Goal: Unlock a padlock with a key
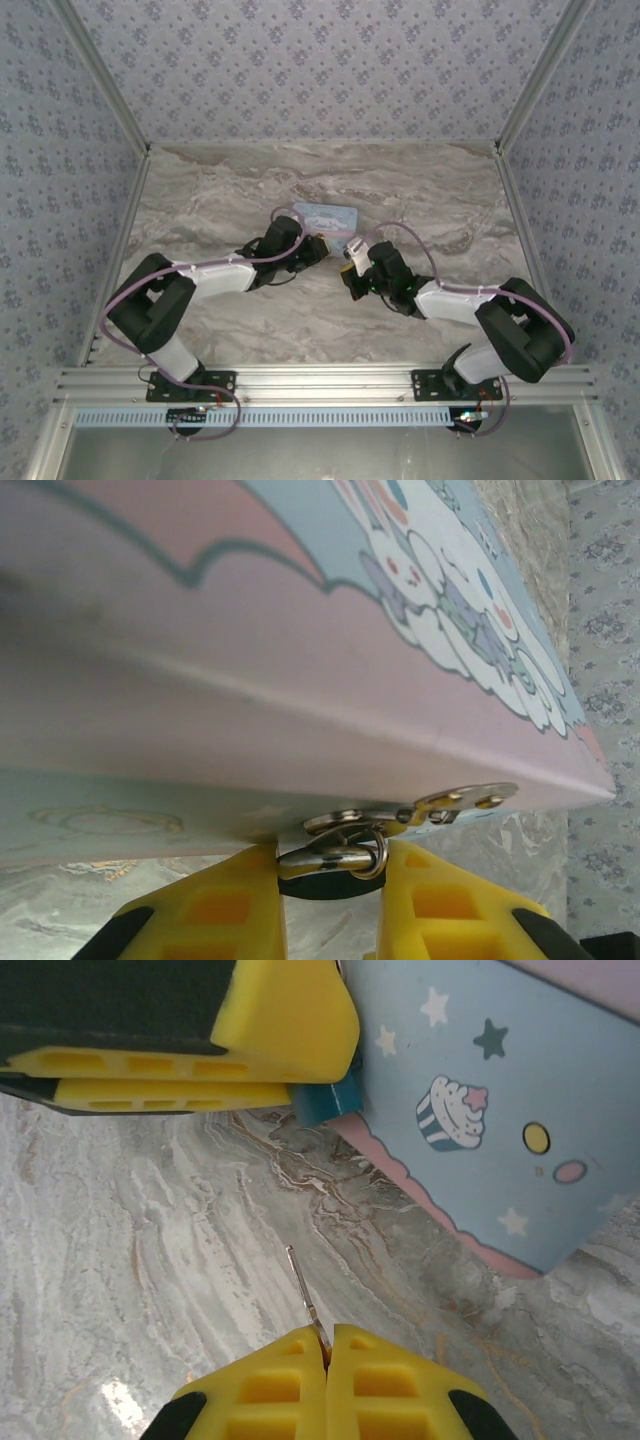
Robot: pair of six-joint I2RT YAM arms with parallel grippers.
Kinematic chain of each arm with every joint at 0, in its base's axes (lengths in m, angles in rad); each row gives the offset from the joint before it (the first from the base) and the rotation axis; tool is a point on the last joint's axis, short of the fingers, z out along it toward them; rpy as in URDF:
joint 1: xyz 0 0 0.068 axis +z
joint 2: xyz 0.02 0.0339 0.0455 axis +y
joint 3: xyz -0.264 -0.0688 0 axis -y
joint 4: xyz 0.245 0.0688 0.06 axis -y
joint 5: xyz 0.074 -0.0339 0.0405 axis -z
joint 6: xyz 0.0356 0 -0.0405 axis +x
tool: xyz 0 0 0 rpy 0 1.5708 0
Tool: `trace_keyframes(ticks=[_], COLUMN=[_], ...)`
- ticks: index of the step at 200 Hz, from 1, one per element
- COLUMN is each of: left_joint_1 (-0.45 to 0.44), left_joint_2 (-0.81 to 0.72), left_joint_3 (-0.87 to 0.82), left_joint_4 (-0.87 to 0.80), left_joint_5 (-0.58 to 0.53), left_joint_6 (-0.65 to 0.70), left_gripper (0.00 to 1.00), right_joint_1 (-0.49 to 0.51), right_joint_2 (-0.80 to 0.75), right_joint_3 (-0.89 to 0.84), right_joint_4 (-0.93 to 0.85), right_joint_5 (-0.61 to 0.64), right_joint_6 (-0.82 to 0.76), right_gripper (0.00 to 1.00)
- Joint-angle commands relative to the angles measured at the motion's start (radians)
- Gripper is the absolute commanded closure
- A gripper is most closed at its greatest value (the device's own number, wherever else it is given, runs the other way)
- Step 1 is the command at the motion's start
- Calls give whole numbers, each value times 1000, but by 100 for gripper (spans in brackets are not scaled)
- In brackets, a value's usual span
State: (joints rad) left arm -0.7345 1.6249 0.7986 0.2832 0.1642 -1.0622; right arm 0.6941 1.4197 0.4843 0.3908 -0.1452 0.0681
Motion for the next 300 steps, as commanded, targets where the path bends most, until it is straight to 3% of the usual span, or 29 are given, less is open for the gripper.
trace_keyframes(ticks=[1, 166, 300], left_joint_1=[-13, -42, -44], left_joint_2=[-1, 5, 15], left_joint_3=[45, 44, 49], left_joint_4=[24, 36, 42], left_joint_5=[7, -15, -4], left_joint_6=[-26, -66, -74], left_gripper=[79, 79, 79], right_joint_1=[5, -14, -27], right_joint_2=[14, 71, 77], right_joint_3=[36, 58, 50], right_joint_4=[22, 92, 157], right_joint_5=[36, 75, 30], right_joint_6=[-44, -33, -4], right_gripper=[100, 100, 100])
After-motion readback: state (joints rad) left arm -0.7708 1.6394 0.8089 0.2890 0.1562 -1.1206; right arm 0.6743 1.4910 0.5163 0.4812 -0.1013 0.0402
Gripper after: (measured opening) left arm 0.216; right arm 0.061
